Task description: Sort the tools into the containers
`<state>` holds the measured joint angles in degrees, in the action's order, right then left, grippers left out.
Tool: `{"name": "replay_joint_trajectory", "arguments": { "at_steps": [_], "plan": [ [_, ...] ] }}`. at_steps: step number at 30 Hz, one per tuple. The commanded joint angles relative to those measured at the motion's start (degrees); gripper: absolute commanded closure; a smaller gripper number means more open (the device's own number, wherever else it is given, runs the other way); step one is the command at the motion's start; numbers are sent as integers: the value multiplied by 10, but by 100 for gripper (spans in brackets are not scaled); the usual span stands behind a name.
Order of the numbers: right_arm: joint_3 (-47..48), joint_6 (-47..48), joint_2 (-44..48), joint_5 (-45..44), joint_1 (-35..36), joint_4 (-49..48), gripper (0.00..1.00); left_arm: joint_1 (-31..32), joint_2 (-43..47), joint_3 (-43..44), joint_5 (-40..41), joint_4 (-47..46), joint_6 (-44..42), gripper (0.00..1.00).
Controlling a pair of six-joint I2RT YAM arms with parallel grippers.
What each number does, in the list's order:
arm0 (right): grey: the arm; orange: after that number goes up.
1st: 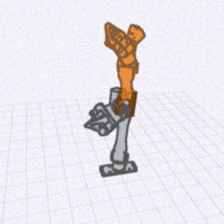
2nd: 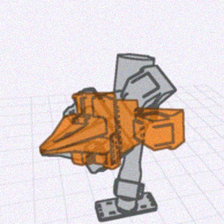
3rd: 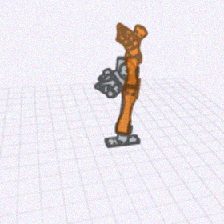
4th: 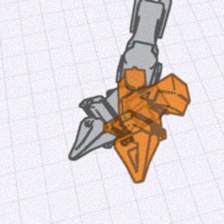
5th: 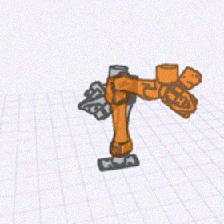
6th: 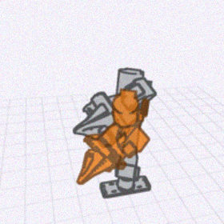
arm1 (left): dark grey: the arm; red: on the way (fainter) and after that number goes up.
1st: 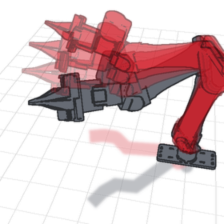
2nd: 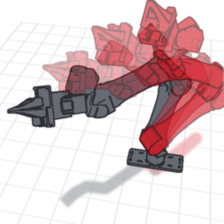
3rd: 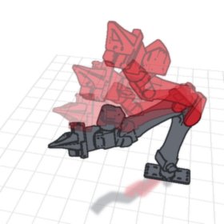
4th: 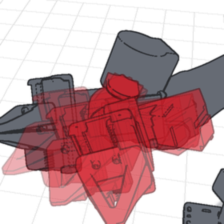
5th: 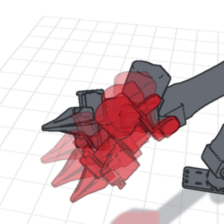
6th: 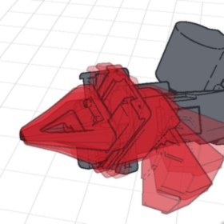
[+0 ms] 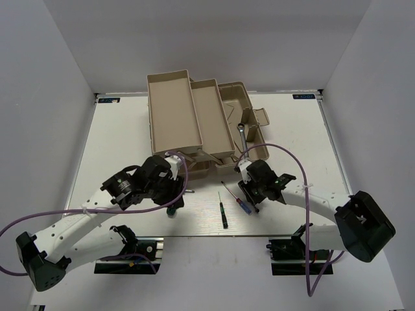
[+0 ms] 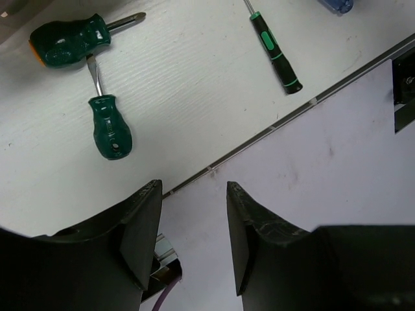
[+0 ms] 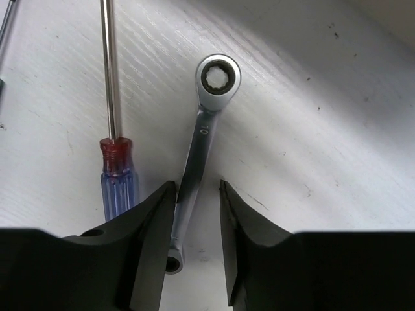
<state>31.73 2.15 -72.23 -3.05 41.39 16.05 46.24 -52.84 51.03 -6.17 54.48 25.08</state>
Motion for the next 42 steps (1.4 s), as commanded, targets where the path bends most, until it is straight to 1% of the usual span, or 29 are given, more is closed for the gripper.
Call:
{"name": "replay_joint_trajectory", "arguments": {
  "at_steps": [1,3,6,8,9,11,12,13,18,21,22,24,25,26,28,31,32,34,38,40,42],
  "plan": [
    [13,7,-32,-3,8,28,62,10,-2,-2,16,-17,12,45],
    [18,6,-42,-6,10,25,64,17,-2,-2,22,-17,12,45],
    [28,2,-61,-4,13,25,71,23,5,-7,34,-12,23,45],
    [31,0,-73,0,14,28,78,28,5,-8,34,-12,30,45],
    [36,0,-77,1,13,29,86,28,5,-13,39,-12,30,45],
    [38,-1,-78,3,12,31,92,28,10,-13,39,-12,37,45],
    [38,0,-78,3,11,34,99,33,10,-18,39,-12,37,45],
    [37,0,-77,3,11,35,100,33,10,-18,39,-12,37,45],
    [45,-2,-58,0,5,53,100,46,4,-23,44,-17,42,45],
    [55,1,-33,14,-1,68,100,51,-2,-29,49,-17,47,45],
    [59,3,-7,25,0,73,100,51,-8,-35,49,-17,47,44],
    [66,7,8,23,-2,82,100,51,-13,-42,55,-24,52,43],
    [69,7,24,45,-2,89,100,56,-13,-49,55,-24,52,43],
    [77,10,28,45,-2,95,100,56,-19,-49,60,-29,52,43],
    [83,14,42,40,-8,102,100,56,-19,-62,60,-34,59,38],
    [92,21,70,41,-15,112,100,56,-19,-67,73,-34,70,35],
    [100,22,82,43,-17,120,100,56,-19,-73,90,-34,76,35],
    [111,29,104,45,-20,129,100,56,-19,-73,103,-34,83,32],
    [137,37,142,46,-33,148,100,56,-38,-73,138,-34,95,31],
    [147,42,168,53,-38,141,100,56,-49,-68,144,-34,101,29],
    [166,44,174,57,-42,137,100,56,-60,-68,150,-34,107,29]
  ]
}}
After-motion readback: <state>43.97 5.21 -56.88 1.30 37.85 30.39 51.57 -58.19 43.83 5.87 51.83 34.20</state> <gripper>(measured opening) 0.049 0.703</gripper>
